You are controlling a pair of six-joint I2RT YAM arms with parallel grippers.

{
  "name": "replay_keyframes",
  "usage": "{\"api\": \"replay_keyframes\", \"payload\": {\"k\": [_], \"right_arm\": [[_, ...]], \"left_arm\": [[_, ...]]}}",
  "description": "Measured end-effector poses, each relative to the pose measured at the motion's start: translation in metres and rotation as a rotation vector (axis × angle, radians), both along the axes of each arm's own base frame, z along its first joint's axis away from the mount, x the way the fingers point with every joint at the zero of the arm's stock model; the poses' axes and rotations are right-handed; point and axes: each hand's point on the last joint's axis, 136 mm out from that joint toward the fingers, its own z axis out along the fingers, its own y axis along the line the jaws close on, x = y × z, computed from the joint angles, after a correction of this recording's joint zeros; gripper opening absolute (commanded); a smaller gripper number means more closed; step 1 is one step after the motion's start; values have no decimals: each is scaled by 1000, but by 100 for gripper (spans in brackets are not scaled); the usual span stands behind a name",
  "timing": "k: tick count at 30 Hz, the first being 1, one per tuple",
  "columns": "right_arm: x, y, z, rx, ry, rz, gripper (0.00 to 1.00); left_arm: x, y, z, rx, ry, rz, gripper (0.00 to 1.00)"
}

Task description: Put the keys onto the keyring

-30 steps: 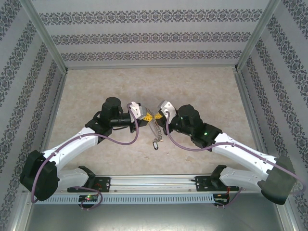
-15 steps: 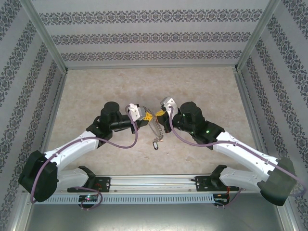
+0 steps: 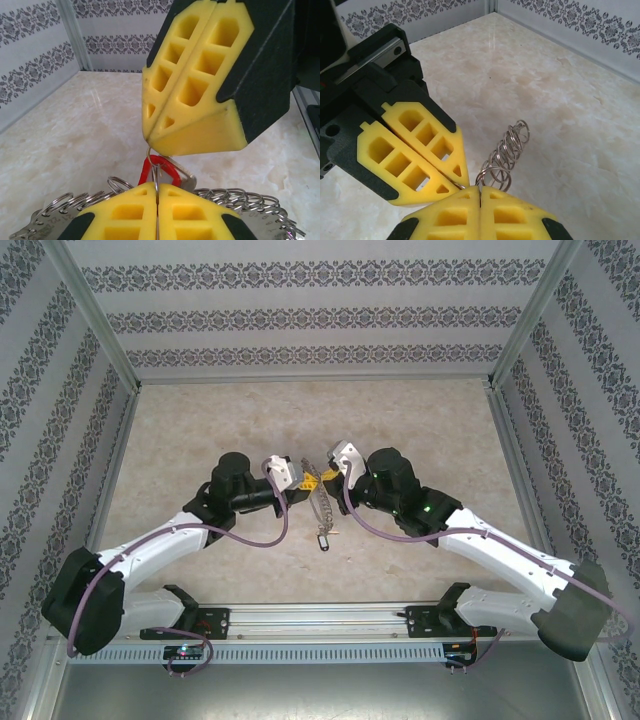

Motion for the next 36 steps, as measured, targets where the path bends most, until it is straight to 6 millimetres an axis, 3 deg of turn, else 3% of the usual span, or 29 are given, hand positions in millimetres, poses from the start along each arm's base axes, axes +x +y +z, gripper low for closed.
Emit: {"api": "replay_keyframes", "payload": {"k": [14,19,28,36], "right_arm": [[1,2,12,1,-34,17,0],[0,2,12,-2,-37,24,0],[-3,5,12,-5,-42,49,0],[-7,12,4,-17,-30,103,0]], "left_arm": [[-2,0,-21,66,80,-16,15],[-2,0,-16,60,67,-11,16],[-4,12,13,28,-22,51,19],[1,14,7,51,-29,76,18]]}}
